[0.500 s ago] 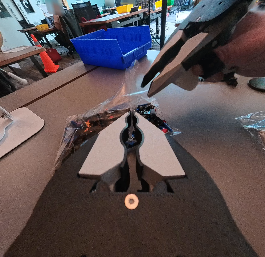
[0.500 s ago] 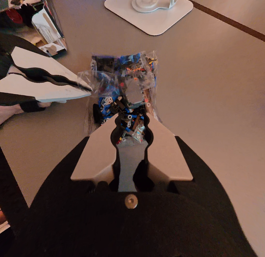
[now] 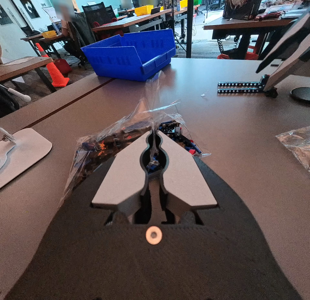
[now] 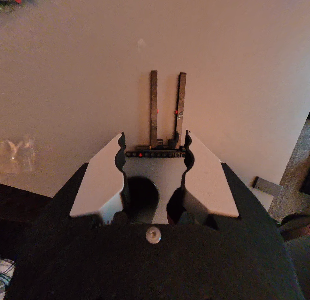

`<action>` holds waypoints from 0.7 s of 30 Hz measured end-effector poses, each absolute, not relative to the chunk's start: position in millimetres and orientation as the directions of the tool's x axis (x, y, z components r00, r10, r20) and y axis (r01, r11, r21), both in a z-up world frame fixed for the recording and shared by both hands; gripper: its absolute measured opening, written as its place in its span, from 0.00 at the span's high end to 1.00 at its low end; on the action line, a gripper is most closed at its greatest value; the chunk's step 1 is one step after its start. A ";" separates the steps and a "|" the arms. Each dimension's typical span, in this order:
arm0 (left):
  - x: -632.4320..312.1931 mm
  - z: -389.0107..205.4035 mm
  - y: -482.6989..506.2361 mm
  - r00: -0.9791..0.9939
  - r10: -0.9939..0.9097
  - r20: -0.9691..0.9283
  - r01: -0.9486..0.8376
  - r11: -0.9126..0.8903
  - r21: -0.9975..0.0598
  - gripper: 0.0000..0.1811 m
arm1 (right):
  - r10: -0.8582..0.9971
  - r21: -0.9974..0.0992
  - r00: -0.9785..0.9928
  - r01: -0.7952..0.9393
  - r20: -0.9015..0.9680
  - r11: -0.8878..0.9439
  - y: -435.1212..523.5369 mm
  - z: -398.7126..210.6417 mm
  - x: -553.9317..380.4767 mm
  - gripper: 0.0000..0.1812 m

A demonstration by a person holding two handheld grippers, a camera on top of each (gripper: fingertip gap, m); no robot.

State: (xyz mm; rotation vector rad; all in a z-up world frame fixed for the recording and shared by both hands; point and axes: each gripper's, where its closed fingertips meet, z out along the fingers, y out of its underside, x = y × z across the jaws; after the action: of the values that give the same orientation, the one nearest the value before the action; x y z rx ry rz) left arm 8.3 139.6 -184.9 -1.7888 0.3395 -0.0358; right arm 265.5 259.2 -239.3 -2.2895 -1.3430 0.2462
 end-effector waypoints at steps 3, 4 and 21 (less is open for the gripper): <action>7.1 -183.6 139.1 0.958 -0.243 -0.150 -0.201 -0.199 -0.959 1.00 | 0.846 -0.441 0.531 0.771 0.047 -0.460 265.3 -258.6 276.5 0.62; 6.7 -183.3 139.0 0.959 -0.243 -0.147 -0.198 -0.197 -0.960 1.00 | 0.852 -0.432 0.524 0.770 0.010 -0.469 263.8 -263.7 274.2 0.66; 7.8 -178.0 139.9 0.953 -0.229 -0.197 -0.236 -0.161 -0.958 1.00 | 0.999 -0.571 0.036 0.820 0.008 -0.025 155.5 -194.4 131.5 0.79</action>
State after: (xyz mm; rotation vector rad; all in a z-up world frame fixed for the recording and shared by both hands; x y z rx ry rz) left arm 7.8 139.9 -178.0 -1.7457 0.3501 0.0064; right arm 131.5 155.5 -194.4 -1.8988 -1.8365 0.5685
